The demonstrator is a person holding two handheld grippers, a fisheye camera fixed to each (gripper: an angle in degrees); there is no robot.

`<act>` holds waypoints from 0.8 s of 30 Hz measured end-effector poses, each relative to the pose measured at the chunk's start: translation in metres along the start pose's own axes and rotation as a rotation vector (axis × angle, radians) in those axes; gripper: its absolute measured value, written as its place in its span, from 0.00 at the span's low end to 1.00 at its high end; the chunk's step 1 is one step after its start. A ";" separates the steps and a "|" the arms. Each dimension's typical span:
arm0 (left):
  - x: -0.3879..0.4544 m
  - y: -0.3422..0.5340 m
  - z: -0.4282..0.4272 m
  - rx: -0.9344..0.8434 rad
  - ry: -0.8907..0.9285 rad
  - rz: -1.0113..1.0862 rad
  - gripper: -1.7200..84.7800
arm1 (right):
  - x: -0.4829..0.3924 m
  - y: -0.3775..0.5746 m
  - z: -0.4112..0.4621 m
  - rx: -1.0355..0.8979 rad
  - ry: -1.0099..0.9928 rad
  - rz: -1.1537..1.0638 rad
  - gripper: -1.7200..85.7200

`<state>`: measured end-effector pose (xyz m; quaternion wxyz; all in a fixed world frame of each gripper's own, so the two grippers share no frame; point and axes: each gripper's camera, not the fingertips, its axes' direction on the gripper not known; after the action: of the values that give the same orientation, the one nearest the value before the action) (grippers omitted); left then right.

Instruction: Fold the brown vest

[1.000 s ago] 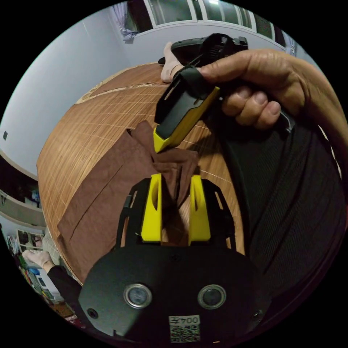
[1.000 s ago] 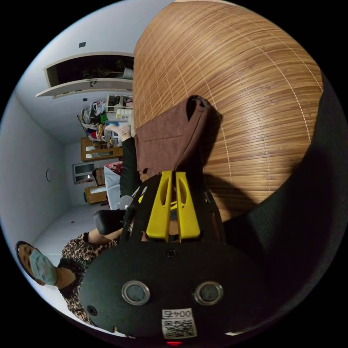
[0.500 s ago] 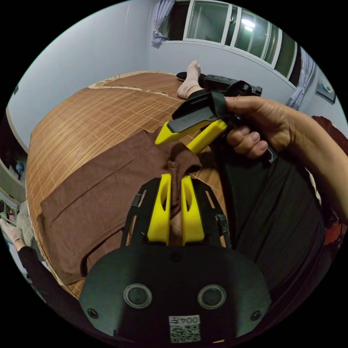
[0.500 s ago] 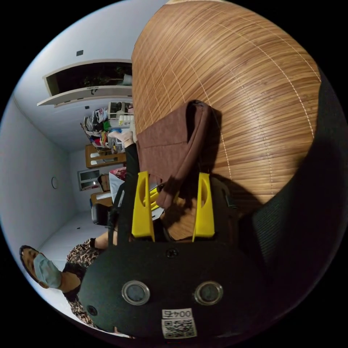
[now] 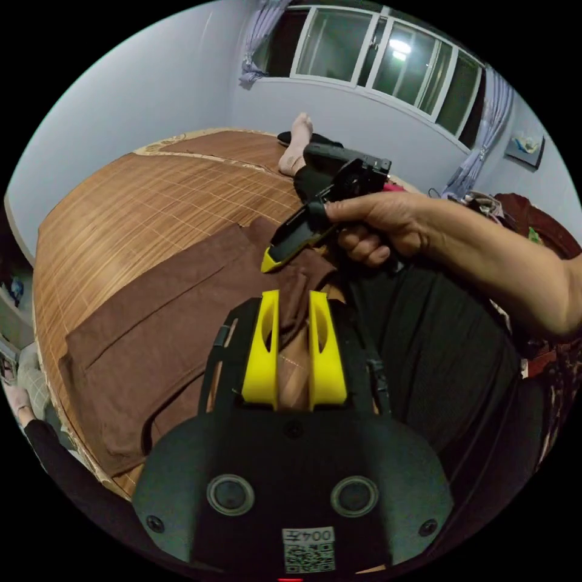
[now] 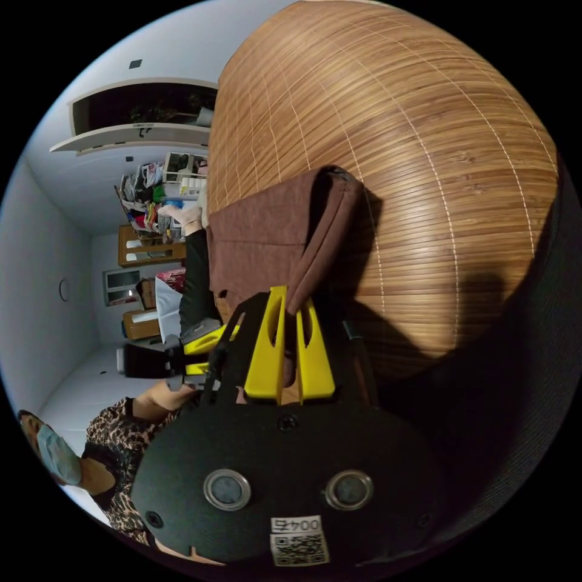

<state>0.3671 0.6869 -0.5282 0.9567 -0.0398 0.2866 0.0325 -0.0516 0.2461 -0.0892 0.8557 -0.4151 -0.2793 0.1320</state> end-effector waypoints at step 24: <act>-0.108 -0.055 0.032 -0.157 -0.498 -0.120 0.02 | -0.065 0.018 0.024 0.082 -0.149 -0.115 0.05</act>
<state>0.2991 0.6310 -0.4383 0.9919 -0.1215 0.0363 0.0067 -0.1182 0.2426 -0.1155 0.8551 -0.3521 -0.3597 0.1244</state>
